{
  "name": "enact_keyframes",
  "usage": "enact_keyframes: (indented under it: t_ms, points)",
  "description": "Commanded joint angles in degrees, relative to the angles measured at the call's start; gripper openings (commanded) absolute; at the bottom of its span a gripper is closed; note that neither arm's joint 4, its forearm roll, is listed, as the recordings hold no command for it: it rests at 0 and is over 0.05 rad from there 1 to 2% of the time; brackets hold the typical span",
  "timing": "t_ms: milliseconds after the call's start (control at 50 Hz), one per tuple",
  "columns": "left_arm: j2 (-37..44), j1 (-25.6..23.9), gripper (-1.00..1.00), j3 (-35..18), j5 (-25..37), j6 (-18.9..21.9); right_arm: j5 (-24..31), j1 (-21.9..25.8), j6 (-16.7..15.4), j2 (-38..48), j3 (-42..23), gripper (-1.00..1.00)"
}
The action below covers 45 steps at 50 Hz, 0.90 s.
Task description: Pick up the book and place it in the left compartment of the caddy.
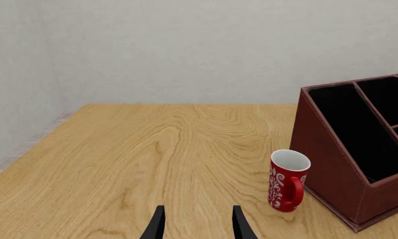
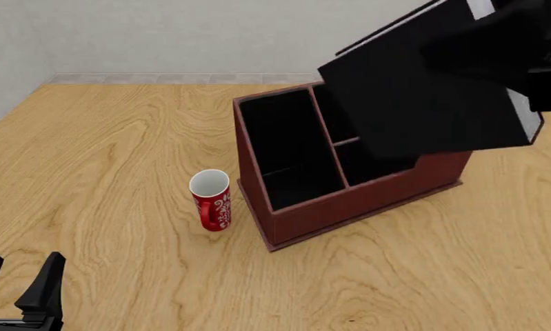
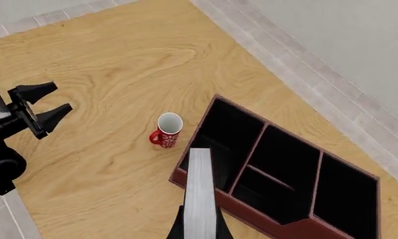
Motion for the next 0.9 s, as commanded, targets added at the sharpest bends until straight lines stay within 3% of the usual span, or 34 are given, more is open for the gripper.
enact_keyframes:
  t_ms: [20,120,340,360,380,680,900]
  points:
    - [0.0,0.0,1.0,0.0,0.0,0.0,0.0,0.8,6.7,3.9,-5.1,-1.0]
    - [0.0,0.0,1.0,0.0,0.0,0.0,-2.0,-0.8,11.2,5.7,-7.3,-1.0]
    - [0.0,0.0,1.0,0.0,0.0,0.0,-9.4,-1.0,15.5,6.1,-1.3,-1.0]
    - [0.0,0.0,1.0,0.0,0.0,0.0,-10.2,-1.8,14.6,6.0,-0.7,-1.0]
    - [0.0,0.0,1.0,0.0,0.0,0.0,-10.5,-2.3,16.0,6.1,-0.7,-1.0]
    - [0.0,0.0,1.0,0.0,0.0,0.0,-16.9,-6.8,19.7,7.5,3.3,-1.0]
    - [0.0,0.0,1.0,0.0,0.0,0.0,-18.9,-9.3,19.9,8.1,5.4,-1.0]
